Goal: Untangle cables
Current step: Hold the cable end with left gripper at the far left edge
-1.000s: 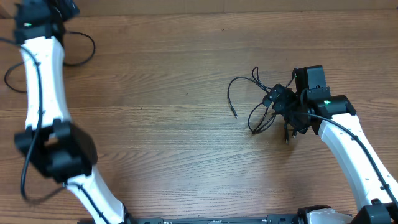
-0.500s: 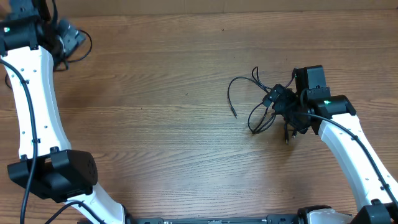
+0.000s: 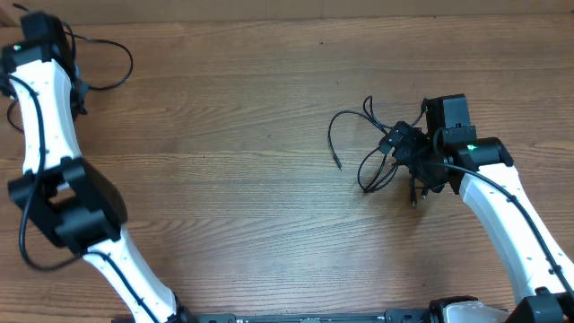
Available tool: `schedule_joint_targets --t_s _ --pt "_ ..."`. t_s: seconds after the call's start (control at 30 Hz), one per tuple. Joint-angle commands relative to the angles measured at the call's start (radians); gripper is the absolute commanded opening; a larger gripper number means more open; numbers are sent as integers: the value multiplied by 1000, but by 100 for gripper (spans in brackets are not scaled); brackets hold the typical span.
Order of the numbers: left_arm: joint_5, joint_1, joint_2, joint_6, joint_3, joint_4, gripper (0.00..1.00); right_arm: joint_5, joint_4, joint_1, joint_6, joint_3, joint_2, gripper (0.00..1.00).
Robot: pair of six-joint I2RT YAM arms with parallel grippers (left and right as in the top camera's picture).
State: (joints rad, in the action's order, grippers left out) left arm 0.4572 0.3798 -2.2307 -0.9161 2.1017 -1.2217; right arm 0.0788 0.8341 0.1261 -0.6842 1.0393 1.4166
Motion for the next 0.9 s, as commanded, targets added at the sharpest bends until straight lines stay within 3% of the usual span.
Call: schedule_joint_targets --t_s 0.0,0.27,0.67,0.77,0.87 --pt "13 37 -92 -23 -8 35 4 2 -3 4 -2 0 0 100" --pt "14 126 -217 -21 -8 120 4 2 -3 4 -2 0 0 100" --pt "-14 190 -353 109 -8 333 4 2 -3 4 -2 0 0 100" --pt "-23 190 -387 109 -8 420 5 2 -3 4 -2 0 0 100" --pt "-107 188 -428 124 -8 568 13 2 -3 4 -2 0 0 100"
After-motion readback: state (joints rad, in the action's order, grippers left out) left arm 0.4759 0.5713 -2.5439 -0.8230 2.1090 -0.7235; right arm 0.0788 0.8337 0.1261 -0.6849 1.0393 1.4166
